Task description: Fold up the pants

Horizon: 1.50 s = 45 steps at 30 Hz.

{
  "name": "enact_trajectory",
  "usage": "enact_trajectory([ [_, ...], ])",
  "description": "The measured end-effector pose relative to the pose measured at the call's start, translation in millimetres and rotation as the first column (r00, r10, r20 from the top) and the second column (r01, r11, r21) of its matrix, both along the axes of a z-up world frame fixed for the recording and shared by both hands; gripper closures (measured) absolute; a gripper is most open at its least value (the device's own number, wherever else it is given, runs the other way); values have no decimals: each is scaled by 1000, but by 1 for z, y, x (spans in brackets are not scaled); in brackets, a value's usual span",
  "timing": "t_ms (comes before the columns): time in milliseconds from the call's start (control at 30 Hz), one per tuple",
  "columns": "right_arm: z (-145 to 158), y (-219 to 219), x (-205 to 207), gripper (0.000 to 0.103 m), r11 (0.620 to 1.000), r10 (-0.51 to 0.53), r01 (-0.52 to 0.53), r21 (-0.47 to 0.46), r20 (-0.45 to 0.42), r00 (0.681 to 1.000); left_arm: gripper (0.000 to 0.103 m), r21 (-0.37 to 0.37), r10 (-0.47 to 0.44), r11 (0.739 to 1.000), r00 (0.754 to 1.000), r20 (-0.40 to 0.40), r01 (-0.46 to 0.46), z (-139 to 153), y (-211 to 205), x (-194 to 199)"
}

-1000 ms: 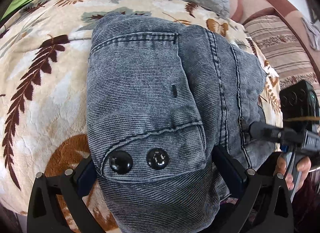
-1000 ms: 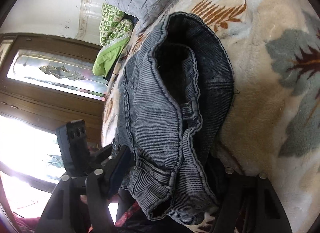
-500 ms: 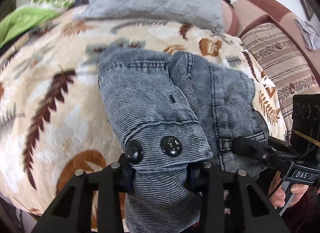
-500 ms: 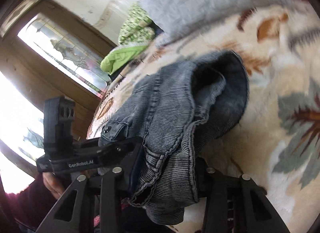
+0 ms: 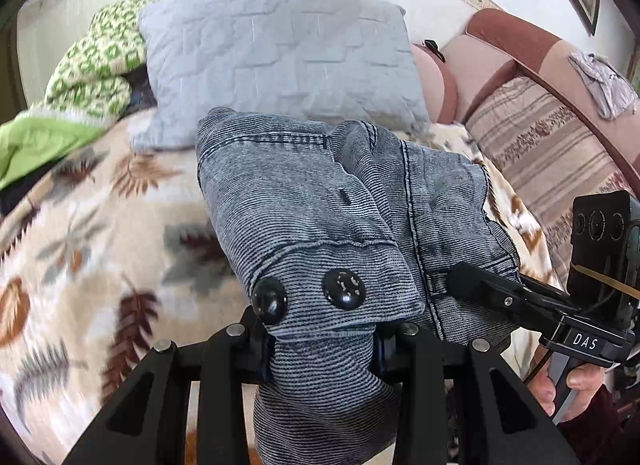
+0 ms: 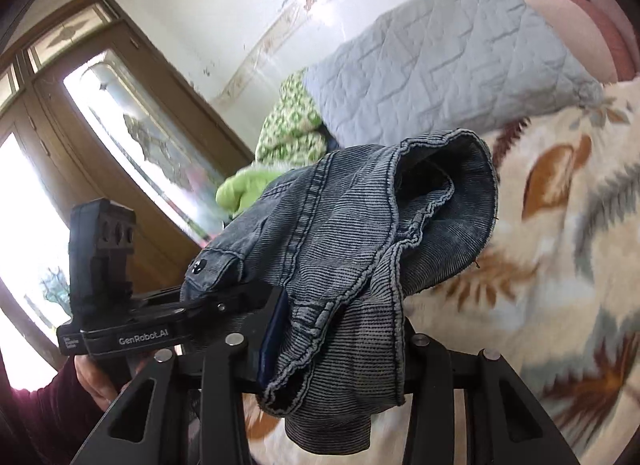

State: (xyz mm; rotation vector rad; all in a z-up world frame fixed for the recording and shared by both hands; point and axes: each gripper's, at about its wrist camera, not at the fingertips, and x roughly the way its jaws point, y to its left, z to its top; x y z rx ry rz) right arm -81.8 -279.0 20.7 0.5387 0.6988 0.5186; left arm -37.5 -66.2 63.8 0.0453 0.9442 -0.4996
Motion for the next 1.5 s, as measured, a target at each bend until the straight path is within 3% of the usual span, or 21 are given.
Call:
enact_trajectory([
  [233, -14, -15, 40, 60, 1000, -10, 10, 20, -37, 999, 65, 27, 11, 1000, 1000, -9, -11, -14, -7, 33],
  [400, -50, -2, 67, 60, 994, 42, -26, 102, -165, 985, 65, 45, 77, 996, 995, -59, -74, -42, 9, 39],
  [533, -75, 36, 61, 60, 990, 129, -108, 92, -275, 953, 65, 82, 141, 988, 979, -147, -130, -74, 45, 18],
  [633, -91, 53, 54, 60, 991, 132, -117, 63, -326, 936, 53, 129, 136, 985, 978, -160, -116, -100, 56, 9],
  [667, -97, 53, 55, 60, 993, 117, -107, 49, -344, 932, 44, 136, 139, 984, 978, -158, -118, -104, 56, 10],
  [700, -103, 50, 59, 52, 995, 96, -87, 41, -371, 924, 37, 132, 146, 983, 974, -170, -125, -105, 57, 12],
  [800, -115, 30, 50, 44, 995, 51, -8, 97, -448, 892, 32, 121, 159, 983, 964, -212, -135, -102, 62, 14],
  [900, -90, 17, 28, 40, 997, -75, 66, -38, -394, 916, 29, 145, 156, 981, 974, -161, -133, -82, 70, 2],
  [967, -70, 8, 0, 40, 986, -157, 131, -98, -328, 931, 25, 197, 186, 965, 981, -59, -171, -59, 75, -15],
  [1067, -36, 9, -36, 40, 964, -238, 201, -174, -228, 944, 18, 213, 185, 956, 978, 100, -202, -20, 77, -42],
  [1200, 29, 35, -64, 40, 912, -292, 264, -314, -45, 955, 8, 216, 174, 946, 942, 287, -240, 38, 69, -74],
  [1333, 95, 46, -89, 38, 874, -335, 344, -342, 90, 938, 2, 208, 166, 937, 883, 440, -280, 94, 70, -101],
  [1500, 150, 76, -120, 33, 854, -317, 366, -370, 186, 930, 1, 162, 180, 942, 849, 496, -294, 137, 86, -131],
])
